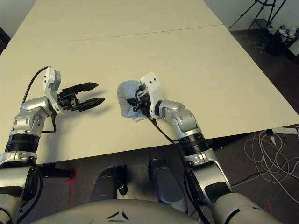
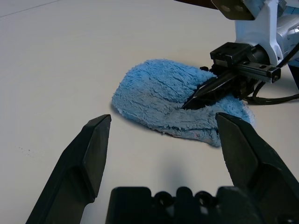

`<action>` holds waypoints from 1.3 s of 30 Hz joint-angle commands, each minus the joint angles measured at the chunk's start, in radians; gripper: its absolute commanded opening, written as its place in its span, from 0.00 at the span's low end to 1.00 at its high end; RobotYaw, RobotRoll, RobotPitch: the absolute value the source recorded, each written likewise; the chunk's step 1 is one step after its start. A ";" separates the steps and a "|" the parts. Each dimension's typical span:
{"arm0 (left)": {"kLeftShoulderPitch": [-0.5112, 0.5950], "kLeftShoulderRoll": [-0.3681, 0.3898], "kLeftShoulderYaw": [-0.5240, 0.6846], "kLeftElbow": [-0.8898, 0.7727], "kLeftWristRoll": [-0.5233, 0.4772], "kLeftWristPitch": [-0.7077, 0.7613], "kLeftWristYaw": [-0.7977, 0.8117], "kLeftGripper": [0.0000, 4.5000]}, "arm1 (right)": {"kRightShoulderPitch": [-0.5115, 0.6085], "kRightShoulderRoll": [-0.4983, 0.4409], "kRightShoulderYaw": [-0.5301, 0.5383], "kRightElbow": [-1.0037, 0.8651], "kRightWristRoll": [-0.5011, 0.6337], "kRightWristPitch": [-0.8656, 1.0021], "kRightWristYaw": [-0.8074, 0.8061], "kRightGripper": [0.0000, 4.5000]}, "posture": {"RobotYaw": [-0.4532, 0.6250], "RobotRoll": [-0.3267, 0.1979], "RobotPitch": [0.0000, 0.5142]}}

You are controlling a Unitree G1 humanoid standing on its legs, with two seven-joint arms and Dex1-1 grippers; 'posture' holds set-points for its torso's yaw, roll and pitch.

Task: Wipe the water off the table with a rag.

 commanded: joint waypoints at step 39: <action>0.034 0.003 0.012 -0.014 -0.003 0.005 0.010 1.00 | -0.241 -0.621 -0.222 0.572 -0.075 -0.222 0.171 0.04 | 0.23 0.62 0.27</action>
